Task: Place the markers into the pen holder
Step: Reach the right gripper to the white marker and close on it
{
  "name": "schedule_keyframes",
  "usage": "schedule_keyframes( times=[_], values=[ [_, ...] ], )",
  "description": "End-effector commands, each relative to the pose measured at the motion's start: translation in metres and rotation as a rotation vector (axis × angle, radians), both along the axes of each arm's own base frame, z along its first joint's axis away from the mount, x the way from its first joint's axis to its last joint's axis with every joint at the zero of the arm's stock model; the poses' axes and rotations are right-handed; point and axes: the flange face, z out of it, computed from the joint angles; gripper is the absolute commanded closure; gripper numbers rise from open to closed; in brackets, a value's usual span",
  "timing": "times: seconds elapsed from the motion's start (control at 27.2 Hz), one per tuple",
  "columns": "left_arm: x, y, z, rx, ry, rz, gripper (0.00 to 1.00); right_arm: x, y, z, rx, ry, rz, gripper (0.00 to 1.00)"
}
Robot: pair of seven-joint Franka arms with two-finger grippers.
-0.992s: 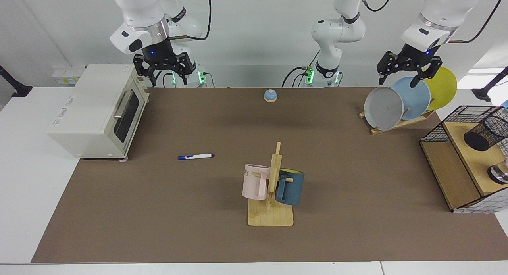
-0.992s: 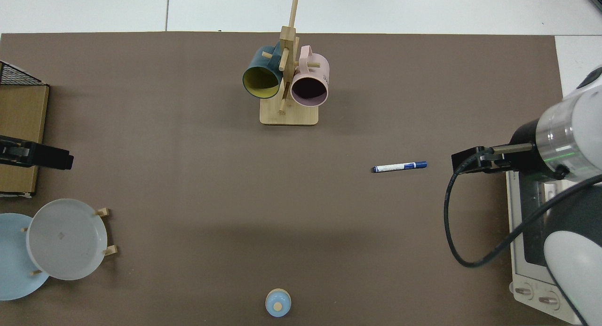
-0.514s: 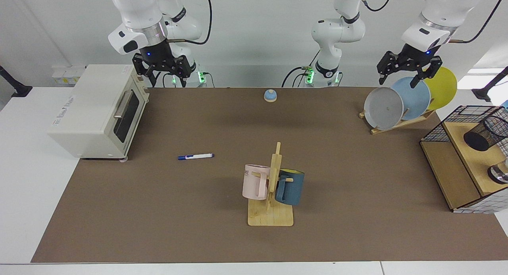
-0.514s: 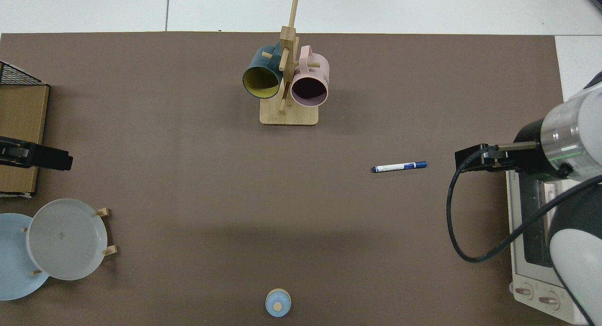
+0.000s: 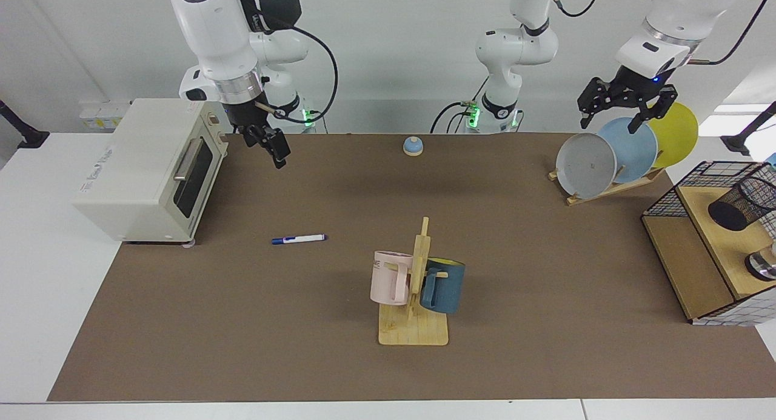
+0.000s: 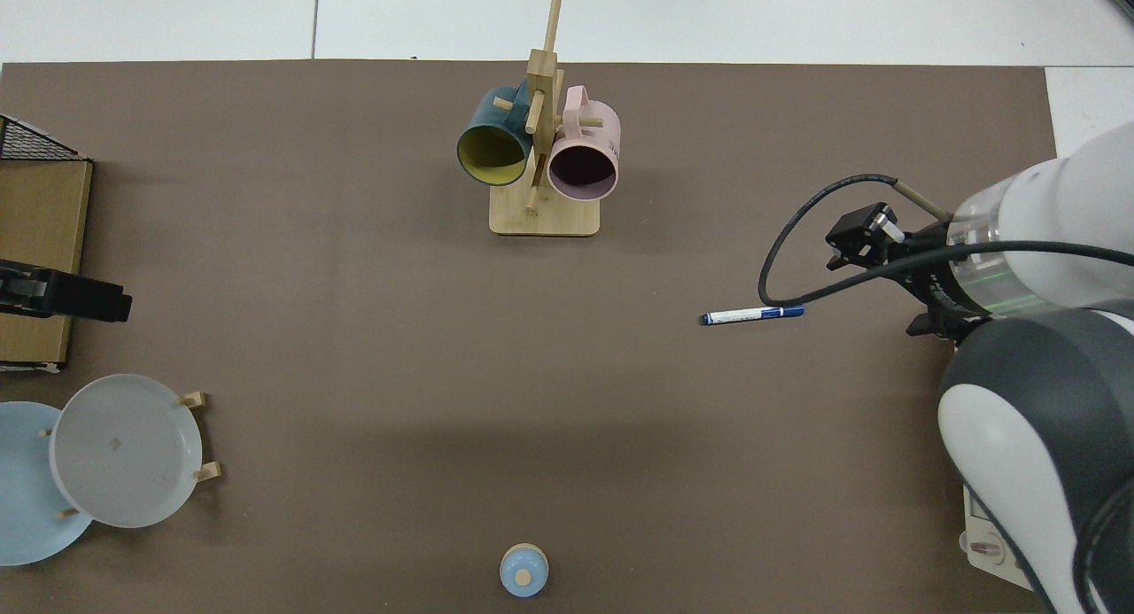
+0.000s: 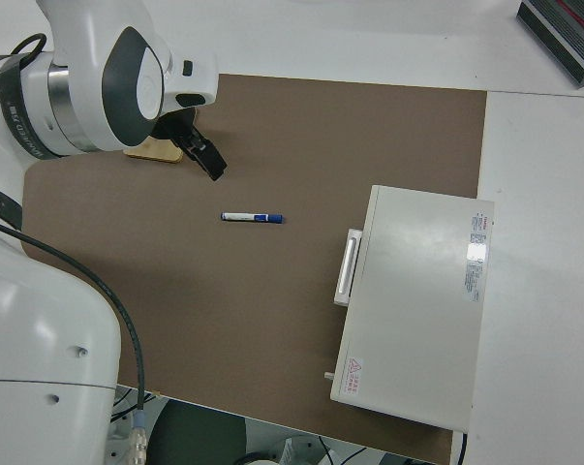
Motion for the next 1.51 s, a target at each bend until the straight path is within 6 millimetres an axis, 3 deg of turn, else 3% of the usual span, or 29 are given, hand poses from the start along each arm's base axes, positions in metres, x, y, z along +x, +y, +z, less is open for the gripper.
schedule_keyframes(
  times=[0.0,0.18,0.33,0.73,0.95,1.1,1.29,1.47],
  values=[
    [-0.008,0.004,0.003,-0.006,0.008,0.012,0.0,0.004,-0.01,-0.033,0.02,0.013,-0.182,0.0],
    [-0.008,0.004,0.003,-0.006,0.008,0.012,0.0,-0.003,-0.014,-0.091,0.006,0.067,-0.252,0.0],
    [-0.008,0.004,0.002,-0.007,0.01,0.013,0.0,-0.007,-0.013,-0.125,0.028,0.049,-0.328,0.0],
    [-0.011,0.005,0.003,-0.007,0.016,0.011,0.0,-0.013,0.003,-0.178,0.079,-0.035,-0.466,0.0],
    [-0.011,0.005,0.003,-0.007,0.019,0.011,0.0,0.006,-0.001,-0.215,0.098,-0.067,-0.51,0.0],
    [-0.011,0.004,0.003,-0.007,0.019,0.013,0.0,0.013,-0.012,-0.224,0.103,-0.085,-0.521,0.0],
    [-0.012,0.005,0.002,-0.007,0.021,0.01,0.0,0.024,-0.009,-0.24,0.107,-0.085,-0.522,0.0],
    [-0.012,0.006,0.002,-0.007,0.021,0.013,0.0,0.03,-0.009,-0.274,0.098,-0.058,-0.52,0.0]
  ],
)
